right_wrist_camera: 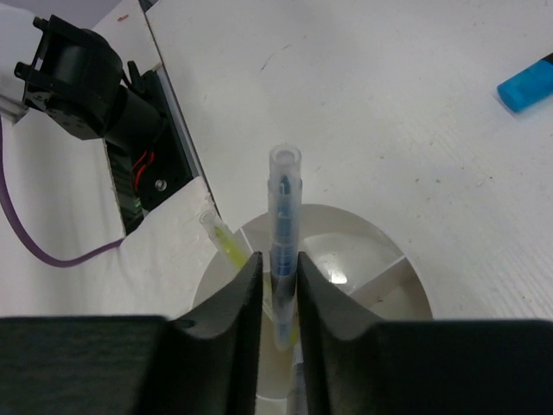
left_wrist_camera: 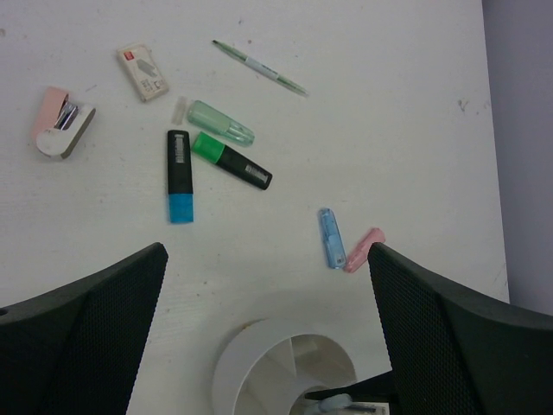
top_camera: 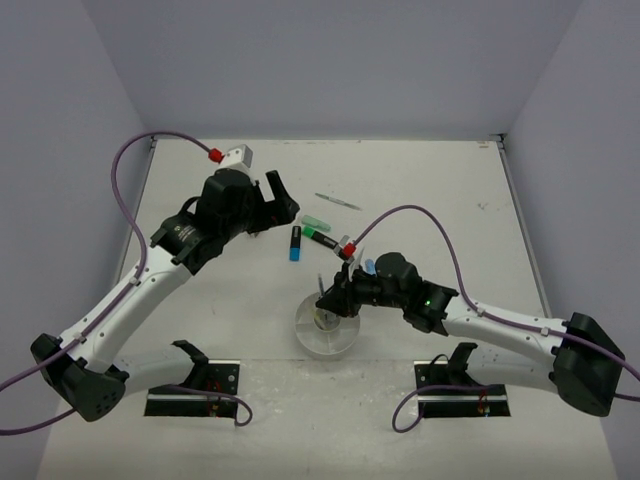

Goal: Sort the stationery into containers
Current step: Place the pen in the storage box.

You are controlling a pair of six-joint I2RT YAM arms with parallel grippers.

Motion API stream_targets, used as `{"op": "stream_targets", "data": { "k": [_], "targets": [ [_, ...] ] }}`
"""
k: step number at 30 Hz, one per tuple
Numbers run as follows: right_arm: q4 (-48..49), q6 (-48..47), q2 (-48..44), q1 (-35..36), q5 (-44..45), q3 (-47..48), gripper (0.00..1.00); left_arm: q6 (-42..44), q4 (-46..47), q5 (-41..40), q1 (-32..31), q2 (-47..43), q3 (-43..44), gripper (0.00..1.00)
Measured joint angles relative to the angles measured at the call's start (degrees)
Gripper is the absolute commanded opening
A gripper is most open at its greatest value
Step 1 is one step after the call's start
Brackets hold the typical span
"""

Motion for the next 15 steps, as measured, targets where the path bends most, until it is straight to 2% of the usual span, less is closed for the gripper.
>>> {"op": "stream_targets", "data": {
  "k": [3,9,15],
  "targets": [
    [-0.03,0.08,-0.80,0.35,0.05,-0.48,0.37,0.07,0.14,0.42,0.03,-0.16,-0.87,1.00],
    [-0.83,-0.01,-2.33,0.49,1.18,-0.15,0.38,0.12,0.50,1.09,0.32,-0.16,-2.30,1.00],
    [-7.09,-1.37,-6.59,0.48,5.66,4.95,0.44,0.05,-1.11,0.95,0.58,3.24,-1.49,1.00]
  ]
}}
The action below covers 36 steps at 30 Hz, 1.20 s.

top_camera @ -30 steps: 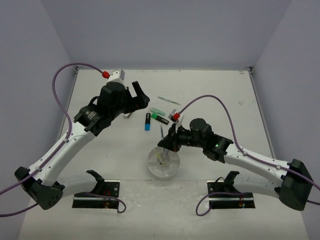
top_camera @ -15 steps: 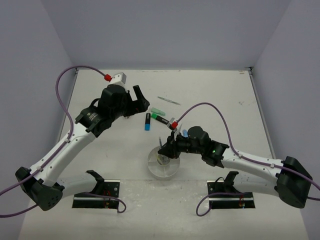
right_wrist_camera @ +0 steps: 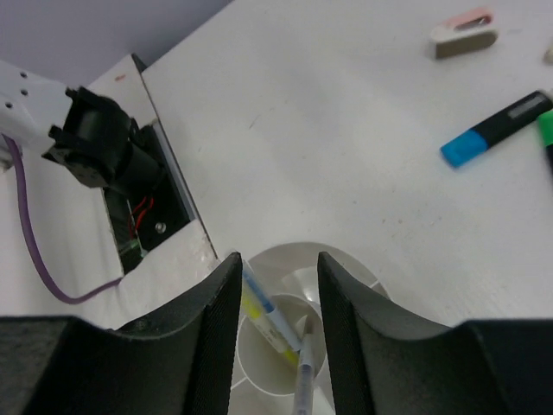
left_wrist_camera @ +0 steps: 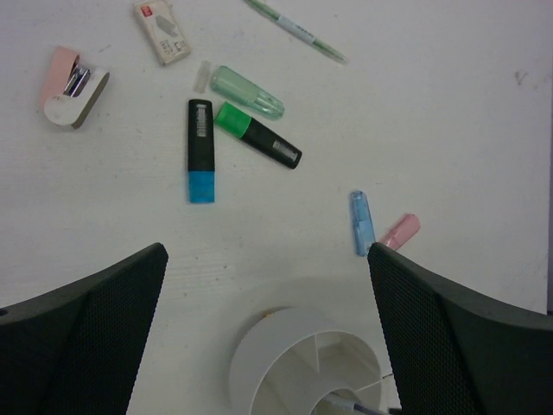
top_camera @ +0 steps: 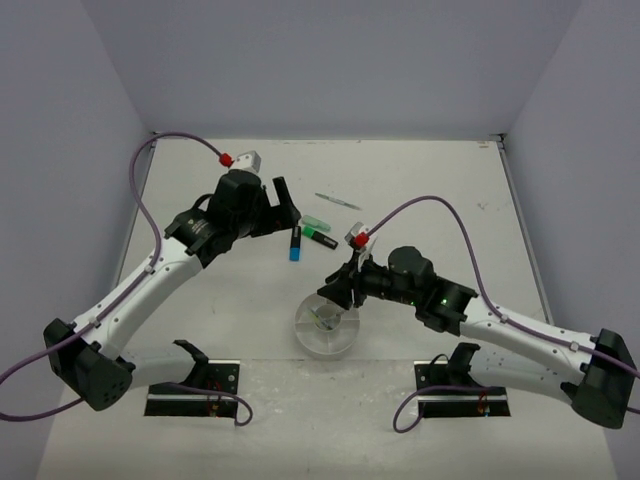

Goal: Sort the stationery into containers
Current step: Place the pen in the storage box, then pick up the pen from the center of the board.

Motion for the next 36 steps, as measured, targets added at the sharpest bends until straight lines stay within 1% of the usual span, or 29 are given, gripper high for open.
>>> {"op": "stream_targets", "data": {
  "k": [4,6,8,11,13,17,20,22,24,26,31,36],
  "targets": [
    [-7.09,-1.38,-2.94,-1.81,5.42,8.76,0.44,-0.16,-2.94,-1.06,0.15,6.07,2.20,1.00],
    [-10.74,-1.48,-1.69,-5.12,6.72,14.93,0.44,-0.23,-4.53,-1.83,0.15,7.99,2.37,1.00],
    [-14.61,-1.61,1.58,-10.84,7.02,21.47,0.46,-0.21,-6.02,-2.27,0.19,8.82,2.37,1.00],
    [-21.70,-3.11,10.69,-18.33,7.83,31.11,0.55,0.03,-6.77,-2.08,0.19,8.90,2.46,1.00],
    [-25.64,-4.84,18.85,-20.71,8.65,37.22,0.59,0.75,-7.01,-1.60,0.19,8.90,2.75,1.00],
    [-32.19,-8.68,34.42,-23.37,9.78,45.14,0.60,2.53,-7.70,-0.61,0.20,8.36,3.11,1.00],
    [-35.60,-12.35,43.64,-25.04,12.00,50.01,0.60,4.02,-8.71,-0.10,0.21,7.08,3.11,1.00],
    [-37.48,-15.28,49.63,-25.97,13.22,54.85,0.59,4.90,-9.49,0.24,0.21,6.02,3.11,1.00],
    [-38.59,-16.94,52.90,-26.65,13.41,57.88,0.58,5.71,-10.36,0.54,0.22,5.06,3.08,1.00],
    [-40.18,-19.17,57.31,-27.16,13.09,62.94,0.57,6.29,-11.31,1.00,0.23,4.36,2.92,1.00],
    [-42.13,-23.87,67.23,-27.54,9.11,73.16,0.56,7.45,-12.95,2.50,0.23,3.72,2.66,1.00],
    [-44.90,-27.04,74.77,-27.60,7.09,79.58,0.56,8.48,-14.17,3.86,0.32,3.58,2.66,1.00]
  ]
}}
